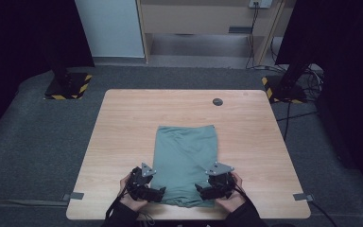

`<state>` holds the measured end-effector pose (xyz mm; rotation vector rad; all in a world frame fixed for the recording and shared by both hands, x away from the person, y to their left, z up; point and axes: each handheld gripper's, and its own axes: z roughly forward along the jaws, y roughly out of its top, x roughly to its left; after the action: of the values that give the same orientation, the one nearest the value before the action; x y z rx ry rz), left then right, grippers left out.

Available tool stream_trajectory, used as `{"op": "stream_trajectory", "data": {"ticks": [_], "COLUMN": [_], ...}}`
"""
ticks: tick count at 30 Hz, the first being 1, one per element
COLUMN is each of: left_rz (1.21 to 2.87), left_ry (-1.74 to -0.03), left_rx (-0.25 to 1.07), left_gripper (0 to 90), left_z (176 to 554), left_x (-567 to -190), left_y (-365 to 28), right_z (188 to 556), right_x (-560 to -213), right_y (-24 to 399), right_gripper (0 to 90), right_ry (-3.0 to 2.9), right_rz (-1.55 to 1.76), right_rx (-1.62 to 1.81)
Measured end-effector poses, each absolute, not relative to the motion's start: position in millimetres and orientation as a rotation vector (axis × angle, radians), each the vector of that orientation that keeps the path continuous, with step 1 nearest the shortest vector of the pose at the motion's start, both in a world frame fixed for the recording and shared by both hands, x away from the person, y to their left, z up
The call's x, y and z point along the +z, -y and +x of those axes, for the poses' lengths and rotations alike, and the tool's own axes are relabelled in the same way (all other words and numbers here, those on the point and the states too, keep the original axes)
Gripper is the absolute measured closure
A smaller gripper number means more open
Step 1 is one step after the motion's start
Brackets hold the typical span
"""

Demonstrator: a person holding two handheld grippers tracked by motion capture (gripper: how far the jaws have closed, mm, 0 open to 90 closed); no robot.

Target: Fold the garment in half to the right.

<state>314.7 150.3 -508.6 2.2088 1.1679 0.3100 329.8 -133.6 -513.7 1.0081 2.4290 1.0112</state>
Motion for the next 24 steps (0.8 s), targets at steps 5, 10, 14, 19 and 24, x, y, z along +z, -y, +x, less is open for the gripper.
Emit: {"op": "stream_trajectory", "data": {"ticks": [5, 10, 14, 19, 24], "left_rz": [2.19, 2.193, 2.203, 2.248, 2.253], "left_ry": [-1.145, -1.124, -1.092, -1.097, -1.068], "left_rx": [0.287, 0.308, 0.324, 0.324, 0.361], "left_gripper": [9.1, 10.0, 10.9, 10.5, 11.6], "left_z": [325, 337, 341, 340, 333], "left_x": [-507, -508, -511, -520, -522], "left_y": [-140, -127, -117, -114, -115], "right_z": [343, 350, 355, 358, 354], "right_x": [-510, -514, -516, -527, -529], "right_y": [137, 137, 136, 129, 132], "right_gripper": [10.4, 10.9, 11.8, 10.1, 10.3], "right_ry": [-2.399, -2.4, -2.392, -2.435, -2.434], "right_rz": [1.063, 1.1, 1.124, 1.108, 1.087], "right_rx": [1.022, 1.011, 1.035, 0.961, 0.974]}}
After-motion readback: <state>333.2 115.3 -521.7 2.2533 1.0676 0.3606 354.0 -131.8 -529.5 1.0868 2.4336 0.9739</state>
